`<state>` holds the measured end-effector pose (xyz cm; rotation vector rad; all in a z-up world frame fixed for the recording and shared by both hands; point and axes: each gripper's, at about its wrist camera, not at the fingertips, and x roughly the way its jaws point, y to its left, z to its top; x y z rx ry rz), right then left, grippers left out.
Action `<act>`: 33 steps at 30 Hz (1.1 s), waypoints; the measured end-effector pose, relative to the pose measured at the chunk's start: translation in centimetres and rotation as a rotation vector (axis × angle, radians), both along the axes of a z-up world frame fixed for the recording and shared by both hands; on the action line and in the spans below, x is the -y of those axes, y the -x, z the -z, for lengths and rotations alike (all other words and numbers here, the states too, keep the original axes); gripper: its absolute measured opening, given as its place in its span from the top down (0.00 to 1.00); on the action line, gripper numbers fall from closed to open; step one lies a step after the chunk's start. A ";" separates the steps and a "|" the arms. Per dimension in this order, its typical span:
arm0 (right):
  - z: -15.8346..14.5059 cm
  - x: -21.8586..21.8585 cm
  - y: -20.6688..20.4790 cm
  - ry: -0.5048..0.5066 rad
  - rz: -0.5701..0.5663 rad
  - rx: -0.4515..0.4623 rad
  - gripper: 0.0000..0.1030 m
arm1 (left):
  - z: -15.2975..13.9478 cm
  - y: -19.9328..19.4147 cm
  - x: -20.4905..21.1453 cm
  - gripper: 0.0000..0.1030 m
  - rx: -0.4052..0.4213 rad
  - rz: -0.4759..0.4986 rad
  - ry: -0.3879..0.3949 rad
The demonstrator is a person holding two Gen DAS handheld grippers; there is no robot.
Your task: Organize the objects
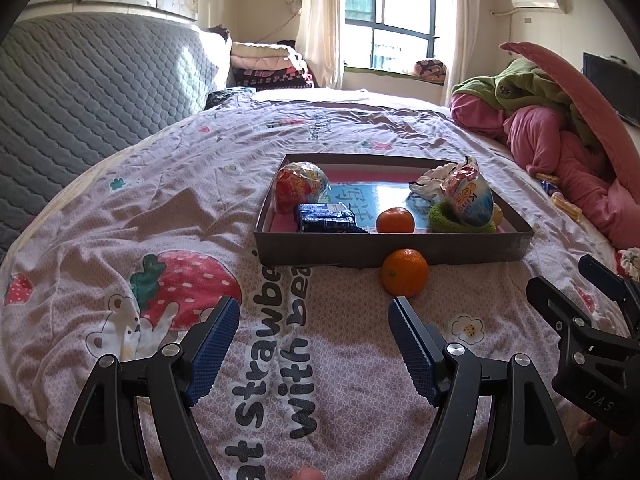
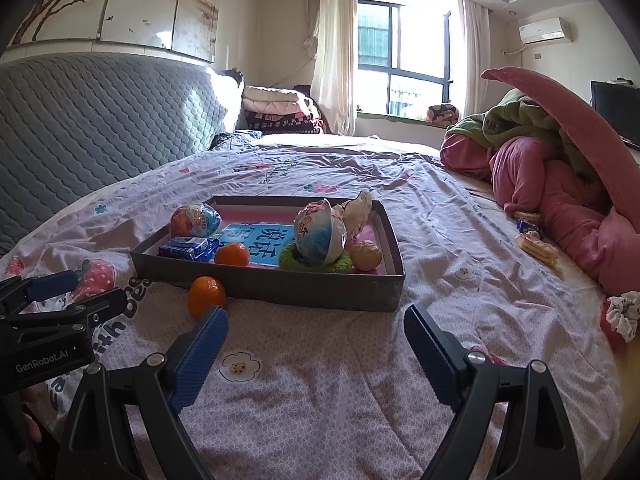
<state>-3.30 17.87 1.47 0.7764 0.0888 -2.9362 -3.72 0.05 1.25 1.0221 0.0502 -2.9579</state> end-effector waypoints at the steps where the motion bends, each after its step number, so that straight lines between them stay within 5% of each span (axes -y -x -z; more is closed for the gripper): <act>1: 0.1 0.0 0.0 0.000 0.000 0.003 0.13 | 0.1 0.0 -0.1 0.24 0.001 0.003 0.003; 33: 2.2 -0.6 -0.1 0.017 0.000 0.074 0.13 | 2.1 -0.3 -0.6 0.24 0.053 0.017 0.024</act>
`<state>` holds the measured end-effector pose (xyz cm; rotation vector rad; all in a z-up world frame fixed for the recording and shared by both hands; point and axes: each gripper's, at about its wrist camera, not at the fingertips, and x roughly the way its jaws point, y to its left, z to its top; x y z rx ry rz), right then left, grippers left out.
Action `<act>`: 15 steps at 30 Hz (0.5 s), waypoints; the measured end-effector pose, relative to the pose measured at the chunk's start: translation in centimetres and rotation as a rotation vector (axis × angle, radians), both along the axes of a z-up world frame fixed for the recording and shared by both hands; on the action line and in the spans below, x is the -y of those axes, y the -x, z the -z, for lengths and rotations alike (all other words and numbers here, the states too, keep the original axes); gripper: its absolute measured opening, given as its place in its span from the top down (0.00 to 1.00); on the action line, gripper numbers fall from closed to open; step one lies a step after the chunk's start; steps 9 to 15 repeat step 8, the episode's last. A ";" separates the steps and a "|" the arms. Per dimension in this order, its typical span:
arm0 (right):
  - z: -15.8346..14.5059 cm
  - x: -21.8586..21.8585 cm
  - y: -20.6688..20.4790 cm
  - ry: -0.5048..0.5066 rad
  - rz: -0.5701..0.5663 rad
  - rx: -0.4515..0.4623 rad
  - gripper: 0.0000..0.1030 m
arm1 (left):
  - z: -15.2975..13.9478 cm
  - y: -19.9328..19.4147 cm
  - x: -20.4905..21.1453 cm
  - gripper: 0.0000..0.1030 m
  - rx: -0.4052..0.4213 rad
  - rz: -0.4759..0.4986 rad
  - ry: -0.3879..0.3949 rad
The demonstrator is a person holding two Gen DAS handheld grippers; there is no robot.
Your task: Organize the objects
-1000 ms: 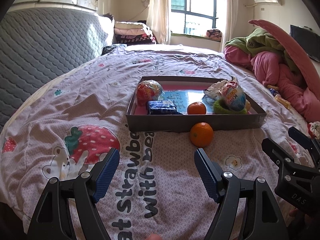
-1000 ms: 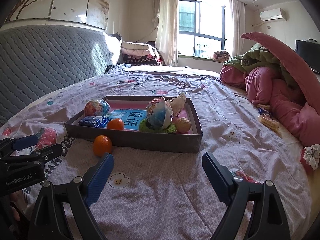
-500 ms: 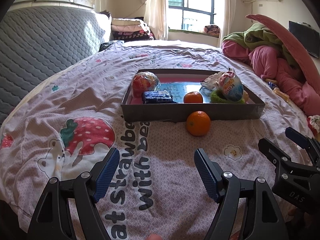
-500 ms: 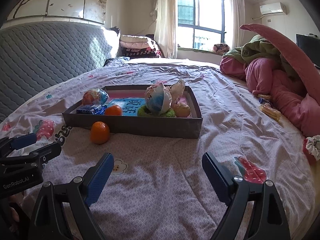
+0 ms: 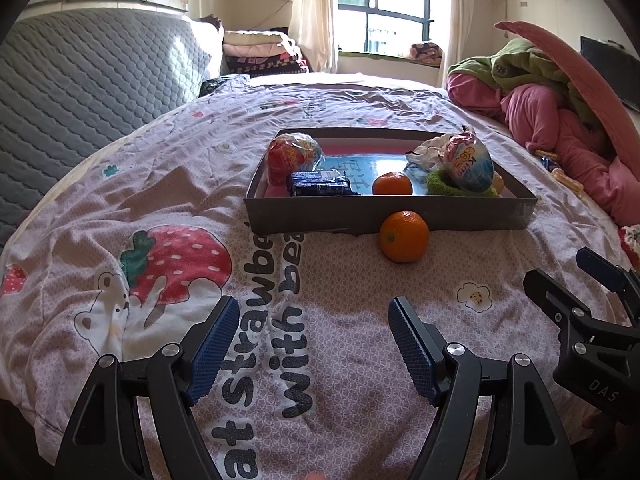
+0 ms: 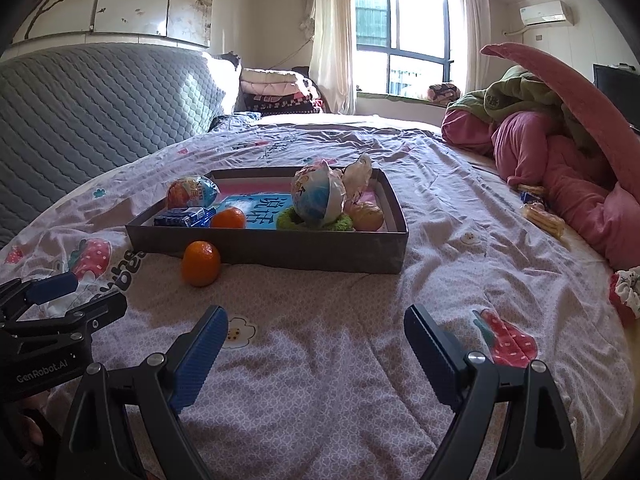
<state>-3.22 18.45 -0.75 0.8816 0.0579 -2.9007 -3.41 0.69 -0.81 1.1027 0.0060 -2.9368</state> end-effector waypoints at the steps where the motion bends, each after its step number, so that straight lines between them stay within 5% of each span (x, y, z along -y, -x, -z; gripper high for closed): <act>1: 0.1 0.0 0.0 -0.002 0.000 0.000 0.13 | 0.0 0.0 0.0 0.24 0.001 0.001 0.000; 15: 0.2 0.1 0.2 -0.002 -0.004 0.005 0.13 | 0.0 0.1 0.2 0.24 -0.001 0.001 -0.007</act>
